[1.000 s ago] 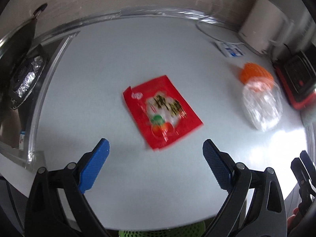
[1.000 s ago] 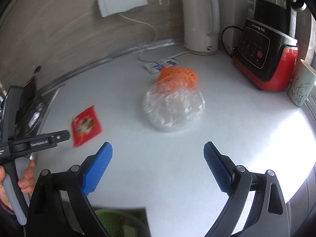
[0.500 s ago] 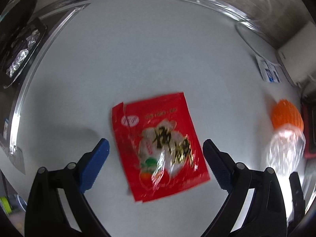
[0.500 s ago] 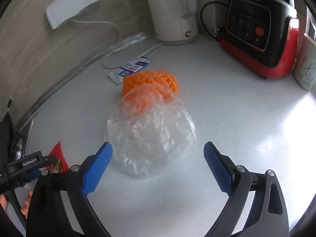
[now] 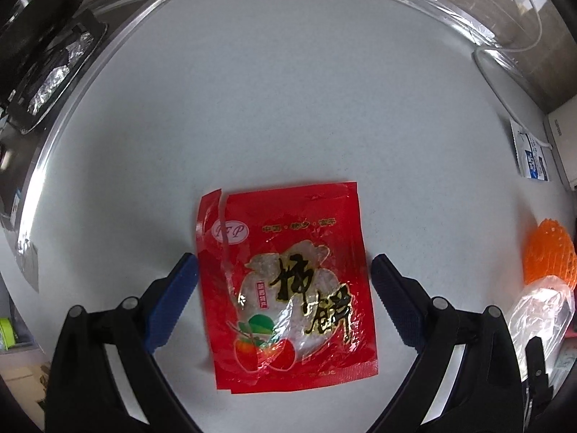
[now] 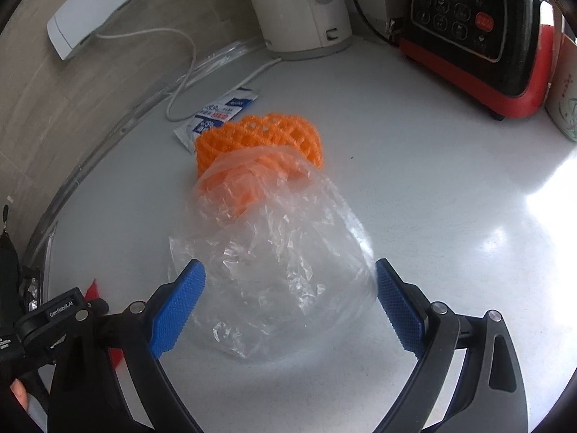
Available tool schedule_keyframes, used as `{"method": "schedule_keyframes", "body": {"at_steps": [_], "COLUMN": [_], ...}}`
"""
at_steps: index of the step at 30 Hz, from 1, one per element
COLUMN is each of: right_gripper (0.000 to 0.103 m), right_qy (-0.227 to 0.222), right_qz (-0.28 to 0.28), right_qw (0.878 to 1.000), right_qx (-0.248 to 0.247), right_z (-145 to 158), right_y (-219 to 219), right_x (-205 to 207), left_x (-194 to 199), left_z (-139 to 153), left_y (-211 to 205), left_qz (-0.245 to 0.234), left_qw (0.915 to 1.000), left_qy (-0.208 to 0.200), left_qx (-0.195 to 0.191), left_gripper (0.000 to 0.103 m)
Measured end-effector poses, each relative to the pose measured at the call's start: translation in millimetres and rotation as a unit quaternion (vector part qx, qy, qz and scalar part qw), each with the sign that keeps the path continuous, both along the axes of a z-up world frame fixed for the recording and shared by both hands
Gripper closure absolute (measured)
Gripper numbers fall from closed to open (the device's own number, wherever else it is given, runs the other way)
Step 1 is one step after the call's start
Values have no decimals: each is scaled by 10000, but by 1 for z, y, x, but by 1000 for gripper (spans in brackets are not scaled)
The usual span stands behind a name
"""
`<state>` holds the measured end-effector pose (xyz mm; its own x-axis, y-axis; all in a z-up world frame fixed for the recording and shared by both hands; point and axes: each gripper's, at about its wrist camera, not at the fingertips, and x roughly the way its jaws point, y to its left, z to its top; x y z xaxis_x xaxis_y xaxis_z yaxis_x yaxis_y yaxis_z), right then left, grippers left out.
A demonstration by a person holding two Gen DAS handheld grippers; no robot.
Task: Collect trash
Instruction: 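Grasp the red snack wrapper with the left gripper while the right grasps the plastic bag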
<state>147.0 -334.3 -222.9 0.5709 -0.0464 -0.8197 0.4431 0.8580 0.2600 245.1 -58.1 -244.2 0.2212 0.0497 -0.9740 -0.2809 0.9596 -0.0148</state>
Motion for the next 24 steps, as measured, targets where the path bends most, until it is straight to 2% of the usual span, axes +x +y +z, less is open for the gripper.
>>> {"method": "schedule_keyframes", "body": {"at_steps": [3,4,5,6,11,12,14,18,24], "right_gripper": [14,25,35,39,82,85,91,92,93], "right_qy": [-11,-20,-23,-23,-49,-77,-132,-235,-411], "right_qz": [67,88,115,157,286,298,325,350,400], "right_qw": [10000,9999,9999,9999,9995,9994,9993,9990,9984], "right_qx": [-56,-62,-55,-10,143,159,150,149,4], "right_z": [-1,-1,-2,-3,-7,-6,-4,3,23], "right_y": [2,3,3,3,5,5,7,9,14], "right_x": [1,0,1,0,-5,-6,-9,-15,-30], "left_x": [-1,-4,-7,-11,-19,-20,-21,-25,-33], "left_z": [0,2,5,8,14,15,15,17,28], "left_y": [-2,-1,-1,-3,-4,-2,1,8,20], "left_qz": [32,33,47,47,-155,-174,-265,-363,-624], "left_qw": [10000,10000,9999,9998,9994,9993,9991,9985,9964], "left_qy": [-1,-34,-98,-173,-309,-317,-333,-330,-526], "left_qx": [20,25,43,61,-10,-14,-90,-258,-248], "left_gripper": [13,16,25,37,69,76,84,86,86]}}
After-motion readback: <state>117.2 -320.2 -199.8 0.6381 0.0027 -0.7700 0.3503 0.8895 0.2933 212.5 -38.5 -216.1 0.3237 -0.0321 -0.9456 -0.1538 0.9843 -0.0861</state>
